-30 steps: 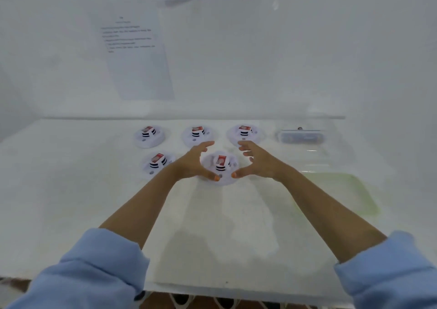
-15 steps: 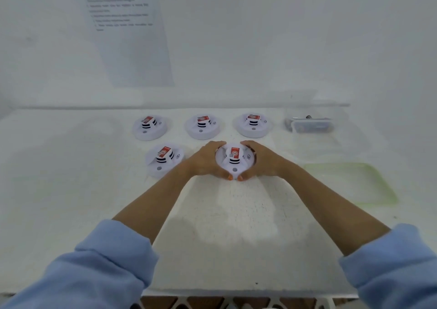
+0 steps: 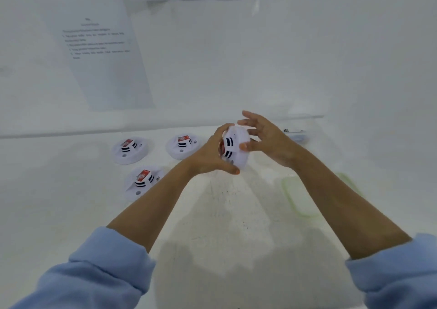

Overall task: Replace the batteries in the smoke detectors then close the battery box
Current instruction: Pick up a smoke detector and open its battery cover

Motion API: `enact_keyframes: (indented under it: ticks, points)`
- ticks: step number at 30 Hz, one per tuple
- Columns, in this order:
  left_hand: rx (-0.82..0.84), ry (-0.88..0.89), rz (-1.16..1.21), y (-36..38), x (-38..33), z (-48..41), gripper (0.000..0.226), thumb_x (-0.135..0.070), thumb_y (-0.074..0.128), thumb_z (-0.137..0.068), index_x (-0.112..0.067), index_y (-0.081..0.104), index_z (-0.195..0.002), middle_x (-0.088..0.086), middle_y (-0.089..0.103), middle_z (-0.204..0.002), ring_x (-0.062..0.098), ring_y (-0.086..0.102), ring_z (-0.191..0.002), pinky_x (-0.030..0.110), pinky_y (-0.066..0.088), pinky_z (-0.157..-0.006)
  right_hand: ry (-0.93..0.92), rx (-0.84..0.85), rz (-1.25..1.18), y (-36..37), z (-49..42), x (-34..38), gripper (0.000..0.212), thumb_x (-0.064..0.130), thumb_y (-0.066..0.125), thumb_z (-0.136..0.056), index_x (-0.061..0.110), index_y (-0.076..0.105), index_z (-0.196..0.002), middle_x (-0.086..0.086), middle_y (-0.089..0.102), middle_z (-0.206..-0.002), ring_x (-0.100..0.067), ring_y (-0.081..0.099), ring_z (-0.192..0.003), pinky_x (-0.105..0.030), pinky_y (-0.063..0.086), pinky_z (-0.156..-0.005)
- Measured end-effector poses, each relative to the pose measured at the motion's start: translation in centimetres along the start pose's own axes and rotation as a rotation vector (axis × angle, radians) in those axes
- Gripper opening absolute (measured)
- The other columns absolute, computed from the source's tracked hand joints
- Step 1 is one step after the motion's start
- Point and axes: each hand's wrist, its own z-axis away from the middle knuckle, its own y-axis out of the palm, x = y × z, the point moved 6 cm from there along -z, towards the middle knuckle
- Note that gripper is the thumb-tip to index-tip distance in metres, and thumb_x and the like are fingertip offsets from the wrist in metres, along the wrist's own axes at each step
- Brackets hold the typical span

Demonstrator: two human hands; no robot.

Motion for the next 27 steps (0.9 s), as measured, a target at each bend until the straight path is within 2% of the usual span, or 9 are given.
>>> enact_keyframes:
  ticks: [2, 4, 6, 8, 11, 13, 15, 20, 27]
  points:
    - [-0.022, 0.033, 0.157, 0.6, -0.8, -1.0, 0.106, 0.004, 0.080, -0.060, -0.027, 0.017, -0.140, 0.001, 0.045, -0.128, 0.022, 0.052, -0.115, 0.024, 0.055, -0.075, 0.034, -0.053, -0.157, -2.4, 0.1, 0.1, 0.065, 0.015, 0.063, -0.080, 0.025, 0.033, -0.137, 0.008, 0.049, -0.120, -0.009, 0.053, -0.102, -0.035, 0.041, -0.103]
    - [-0.013, 0.075, 0.258, 1.7, -1.7, -2.2, 0.104, 0.000, 0.080, -0.059, -0.023, 0.019, -0.140, 0.009, 0.046, -0.134, 0.026, 0.052, -0.119, 0.032, 0.055, -0.079, 0.135, -0.022, -0.197, -3.9, 0.5, -0.8, 0.054, 0.022, 0.056, -0.087, 0.032, 0.035, -0.136, 0.009, 0.054, -0.118, -0.011, 0.055, -0.106, -0.038, 0.039, -0.105]
    - [0.014, 0.086, 0.283, 3.1, -2.5, -3.5, 0.100, -0.008, 0.082, -0.057, -0.013, 0.028, -0.140, 0.014, 0.051, -0.134, 0.029, 0.052, -0.121, 0.043, 0.052, -0.087, 0.214, 0.051, -0.195, -4.7, 0.9, -1.9, 0.051, 0.031, 0.056, -0.087, 0.035, 0.038, -0.135, 0.005, 0.058, -0.122, -0.019, 0.058, -0.111, -0.039, 0.047, -0.097]
    - [-0.016, 0.077, 0.266, 4.3, -3.3, -4.7, 0.102, -0.017, 0.084, -0.053, -0.016, 0.031, -0.140, 0.010, 0.053, -0.133, 0.027, 0.052, -0.122, 0.050, 0.049, -0.094, 0.224, 0.081, -0.266, -5.9, 1.2, -2.6, 0.052, 0.032, 0.059, -0.082, 0.030, 0.044, -0.132, -0.001, 0.060, -0.124, -0.024, 0.062, -0.107, -0.037, 0.055, -0.084]
    - [-0.093, 0.099, 0.233, 5.9, -4.1, -6.1, 0.114, -0.014, 0.085, -0.052, -0.023, 0.017, -0.144, -0.001, 0.044, -0.140, 0.015, 0.046, -0.127, 0.039, 0.051, -0.094, 0.193, 0.045, -0.330, -8.8, 1.2, -2.6, 0.041, 0.016, 0.059, -0.085, 0.021, 0.049, -0.124, -0.007, 0.064, -0.111, -0.022, 0.067, -0.090, -0.034, 0.058, -0.069]
    - [-0.182, 0.148, 0.222, 6.6, -4.5, -6.7, 0.115, 0.002, 0.083, -0.054, -0.021, 0.015, -0.143, -0.010, 0.043, -0.134, 0.001, 0.047, -0.120, 0.024, 0.053, -0.087, 0.168, 0.000, -0.273, -11.0, 1.1, -2.8, 0.038, 0.011, 0.061, -0.084, 0.021, 0.049, -0.119, -0.007, 0.063, -0.110, -0.020, 0.067, -0.089, -0.033, 0.058, -0.067]
    - [-0.262, 0.178, 0.187, 7.1, -4.6, -7.3, 0.113, 0.010, 0.082, -0.056, -0.025, 0.017, -0.141, -0.010, 0.046, -0.127, 0.001, 0.049, -0.115, 0.017, 0.052, -0.080, 0.154, -0.027, -0.206, -12.5, 1.0, -3.1, 0.044, 0.009, 0.065, -0.081, 0.020, 0.047, -0.120, -0.010, 0.059, -0.115, -0.022, 0.065, -0.093, -0.035, 0.058, -0.068]
    - [-0.280, 0.182, 0.171, 8.9, -4.6, -8.0, 0.110, 0.004, 0.084, -0.048, -0.028, 0.023, -0.133, -0.017, 0.041, -0.127, -0.009, 0.046, -0.114, 0.019, 0.052, -0.084, 0.133, -0.012, -0.082, -13.6, 1.0, -3.7, 0.050, 0.010, 0.070, -0.079, 0.022, 0.044, -0.120, -0.013, 0.054, -0.121, -0.024, 0.060, -0.101, -0.036, 0.059, -0.069]
    - [-0.319, 0.163, 0.129, 9.0, -4.2, -8.2, 0.104, -0.001, 0.083, -0.046, -0.026, 0.028, -0.131, -0.016, 0.044, -0.126, -0.008, 0.048, -0.113, 0.016, 0.050, -0.082, 0.118, 0.048, -0.036, -13.5, 0.7, -4.0, 0.048, 0.012, 0.069, -0.079, 0.025, 0.043, -0.119, -0.016, 0.051, -0.123, -0.030, 0.059, -0.106, -0.037, 0.059, -0.071]
